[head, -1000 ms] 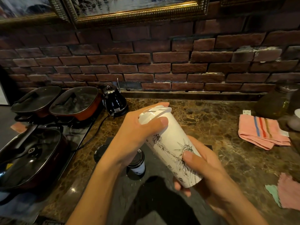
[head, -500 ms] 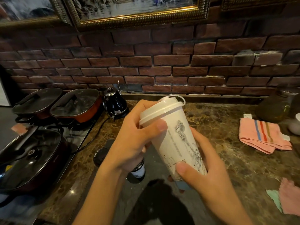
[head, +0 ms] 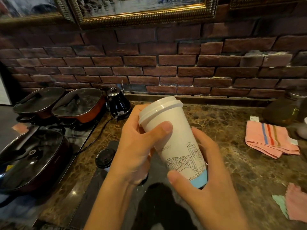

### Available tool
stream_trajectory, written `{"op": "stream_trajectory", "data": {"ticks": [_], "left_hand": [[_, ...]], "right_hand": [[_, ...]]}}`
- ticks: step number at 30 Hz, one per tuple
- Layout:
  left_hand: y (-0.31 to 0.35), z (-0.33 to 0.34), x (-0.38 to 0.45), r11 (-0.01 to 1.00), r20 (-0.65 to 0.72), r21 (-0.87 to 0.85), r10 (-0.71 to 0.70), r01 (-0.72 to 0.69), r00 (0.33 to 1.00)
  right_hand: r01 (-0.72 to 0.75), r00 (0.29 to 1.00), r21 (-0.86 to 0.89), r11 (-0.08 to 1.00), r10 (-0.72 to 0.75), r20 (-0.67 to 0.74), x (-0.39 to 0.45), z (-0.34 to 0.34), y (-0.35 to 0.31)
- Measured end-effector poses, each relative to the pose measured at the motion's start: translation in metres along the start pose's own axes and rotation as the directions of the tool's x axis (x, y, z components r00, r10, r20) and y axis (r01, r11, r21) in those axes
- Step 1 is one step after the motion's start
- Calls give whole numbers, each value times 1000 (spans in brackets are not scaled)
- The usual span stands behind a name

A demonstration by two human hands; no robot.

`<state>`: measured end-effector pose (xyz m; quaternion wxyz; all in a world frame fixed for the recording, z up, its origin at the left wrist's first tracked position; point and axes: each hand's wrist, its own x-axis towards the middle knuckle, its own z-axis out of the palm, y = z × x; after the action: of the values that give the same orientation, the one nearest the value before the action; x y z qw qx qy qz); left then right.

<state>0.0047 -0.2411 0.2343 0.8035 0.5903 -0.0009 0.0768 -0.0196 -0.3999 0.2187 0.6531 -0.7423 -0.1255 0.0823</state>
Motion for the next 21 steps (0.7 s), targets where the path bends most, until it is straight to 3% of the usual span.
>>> {"op": "stream_trajectory", "data": {"ticks": [2, 5, 8, 11, 13, 14, 16, 18, 19, 21], "left_hand": [[1, 1, -1, 1000, 18, 12, -7, 6, 1000], [4, -2, -3, 998, 75, -46, -30, 34, 997], [5, -3, -4, 992, 119, -116, -39, 53, 992], [5, -3, -5, 990, 117, -123, -51, 66, 992], [5, -4, -5, 992, 100, -114, -41, 53, 994], [5, -4, -4, 992, 92, -118, -40, 51, 995], [6, -5, -4, 993, 59, -103, -44, 50, 997], [6, -5, -3, 997, 25, -55, -44, 46, 999], [5, -5, -3, 998, 21, -35, -42, 42, 999], [5, -4, -4, 999, 30, -16, -44, 45, 999]], "right_hand": [[15, 1000, -24, 1000, -15, -23, -2, 1, 1], [-83, 994, 321, 943, 56, 93, -1, -5, 2], [-308, 933, 701, 643, 61, 354, -1, -8, 2], [-488, 855, 781, 390, 30, 518, 0, -6, 5], [-504, 855, 790, 350, 70, 514, 1, -3, 8], [-483, 870, 785, 387, 108, 481, 1, -4, 8], [-335, 936, 673, 659, 150, 319, 3, -5, 4], [-142, 989, 311, 940, 119, 90, 2, -5, -1], [-65, 998, 154, 986, 61, 33, 2, -4, -3], [-2, 1000, 64, 998, 3, -11, 0, -4, -3]]}}
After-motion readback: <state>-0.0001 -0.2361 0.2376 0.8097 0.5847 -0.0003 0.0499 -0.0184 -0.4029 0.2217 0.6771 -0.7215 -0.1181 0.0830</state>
